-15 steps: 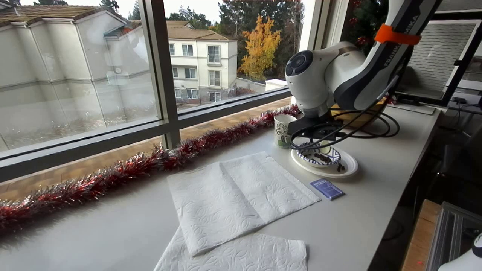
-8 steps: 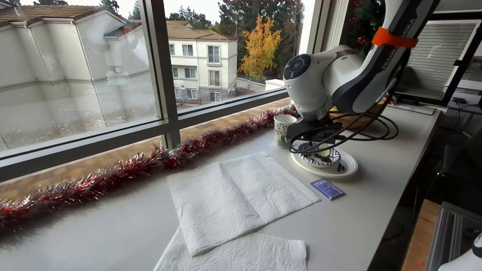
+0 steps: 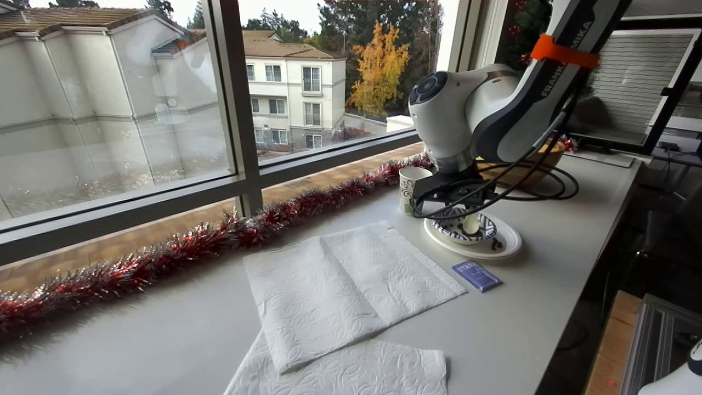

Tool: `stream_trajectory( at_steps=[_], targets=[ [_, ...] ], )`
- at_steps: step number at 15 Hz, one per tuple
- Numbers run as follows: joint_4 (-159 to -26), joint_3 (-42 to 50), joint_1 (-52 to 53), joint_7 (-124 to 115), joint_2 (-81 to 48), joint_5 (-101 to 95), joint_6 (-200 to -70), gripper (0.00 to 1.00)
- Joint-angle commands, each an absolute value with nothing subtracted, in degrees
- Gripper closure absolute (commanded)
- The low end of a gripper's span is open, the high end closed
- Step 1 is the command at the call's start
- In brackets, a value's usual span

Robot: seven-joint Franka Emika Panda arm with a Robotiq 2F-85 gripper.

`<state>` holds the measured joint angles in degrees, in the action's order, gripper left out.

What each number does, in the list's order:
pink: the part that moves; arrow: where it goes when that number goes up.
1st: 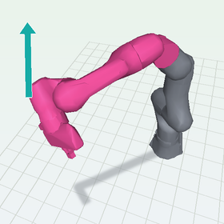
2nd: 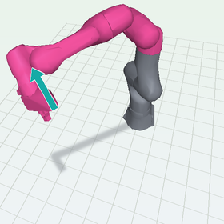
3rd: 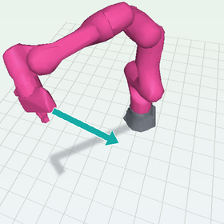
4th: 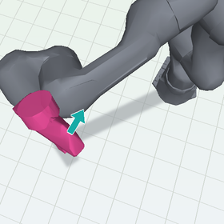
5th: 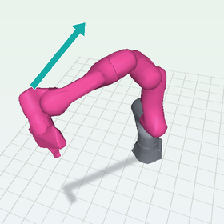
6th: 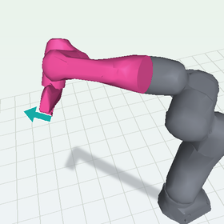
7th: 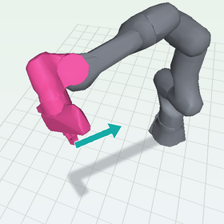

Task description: Use the white spoon to place some contents from the bowl in the coffee cup.

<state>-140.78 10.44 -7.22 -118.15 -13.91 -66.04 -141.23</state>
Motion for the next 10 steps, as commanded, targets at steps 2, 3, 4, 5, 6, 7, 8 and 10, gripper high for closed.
stream_trajectory(
  at_steps=[2,3,4,5,6,7,8,10],
  targets=[
    [-142.1,9.26,-8.44,-111.57,-13.15,-56.6,-143.67,0.97],
    [-142.06,9.3,-8.38,-110.27,-13.22,-54.73,-143.91,0.97],
    [-142.0,9.39,-8.31,-109.05,-13.31,-52.92,-144.15,0.97],
    [-141.96,9.46,-8.26,-107.8,-13.39,-51.14,-144.44,0.97],
    [-141.9,9.55,-8.17,-106.65,-13.48,-49.47,-144.61,0.97],
    [-141.86,9.63,-8.1,-105.43,-13.55,-47.75,-144.88,0.97],
    [-141.81,9.7,-8.06,-104.22,-13.64,-45.99,-145.21,0.97],
    [-141.57,9.85,-8.03,-101.81,-14.04,-42.19,-146.36,0.97]
  ],
)
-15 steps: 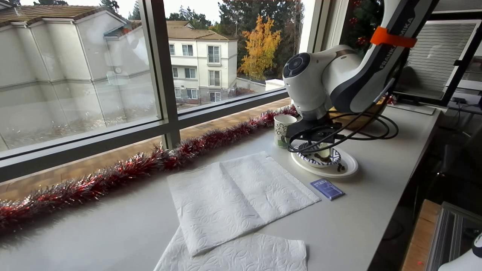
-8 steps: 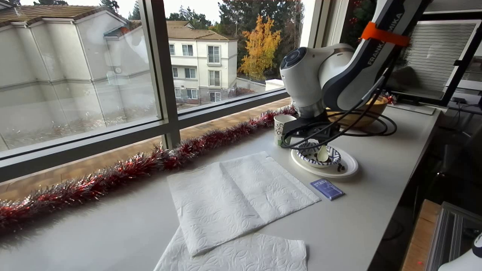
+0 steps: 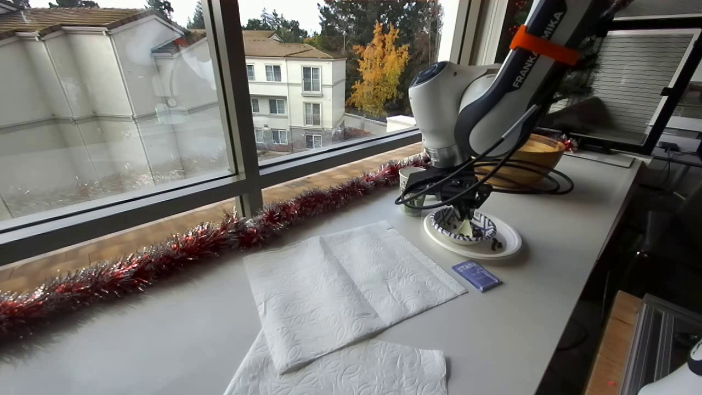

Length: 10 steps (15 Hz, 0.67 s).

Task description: Use the white spoon to place some contents from the bowl in the coffee cup.

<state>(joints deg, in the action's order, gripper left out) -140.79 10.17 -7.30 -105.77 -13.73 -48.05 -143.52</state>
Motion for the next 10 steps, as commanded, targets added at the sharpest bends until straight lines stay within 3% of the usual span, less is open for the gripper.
stream_trajectory(
  at_steps=[1,10],
  targets=[
    [-141.5,9.96,-7.97,-100.63,-14.22,-40.26,-146.83,0.97],
    [-140.27,11.35,-8.67,-85.32,-15.68,-19.8,-148.41,0.97]
  ],
)
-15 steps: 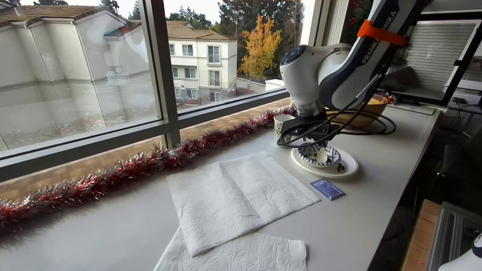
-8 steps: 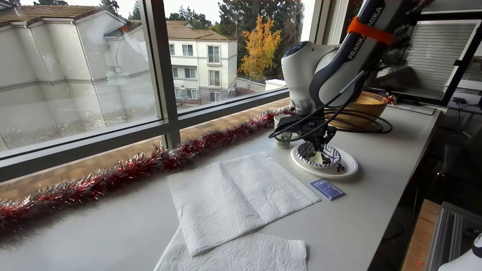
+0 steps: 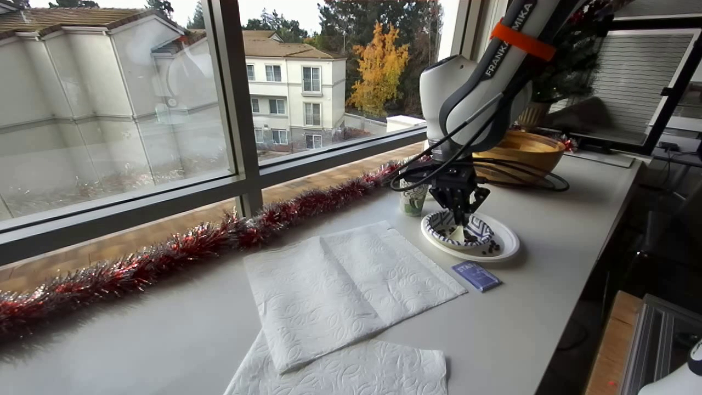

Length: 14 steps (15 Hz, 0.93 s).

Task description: Use the white spoon to place some contents from the bowl in the coffee cup.

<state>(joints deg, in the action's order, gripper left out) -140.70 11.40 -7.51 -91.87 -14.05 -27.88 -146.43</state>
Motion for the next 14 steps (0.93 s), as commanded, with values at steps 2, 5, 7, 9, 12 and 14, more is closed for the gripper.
stream_trajectory(
  at_steps=[2,5,7,9,12,14],
  targets=[
    [-139.43,11.35,-9.8,-79.87,-16.19,-13.4,-147.8,0.97],
    [-137.99,11.42,-11.56,-71.96,-16.93,-4.24,-146.62,0.97],
    [-137.02,10.95,-12.82,-66.4,-17.31,2.16,-145.48,0.97],
    [-135.81,10.57,-13.85,-60.87,-17.94,8.16,-143.9,0.97],
    [-133.71,10.74,-14.81,-54.36,-19.04,14.73,-140.66,0.97],
    [-132.39,11.21,-15.03,-51.57,-19.97,17.28,-139.09,0.97]
  ],
)
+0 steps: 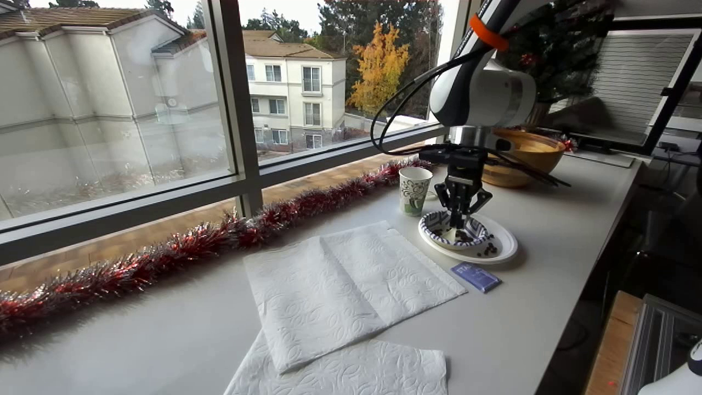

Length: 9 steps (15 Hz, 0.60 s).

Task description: Use the white spoon to place some contents from the bowl in the coffee cup.

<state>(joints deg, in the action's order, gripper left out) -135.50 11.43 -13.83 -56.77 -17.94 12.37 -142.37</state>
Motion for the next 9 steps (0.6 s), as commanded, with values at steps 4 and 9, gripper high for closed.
stream_trajectory(
  at_steps=[4,9],
  targets=[
    [-130.16,11.78,-15.65,-47.3,-21.02,20.19,-135.68,0.97],
    [-128.72,12.15,-16.58,-41.74,-21.22,23.66,-133.47,0.97]
  ],
)
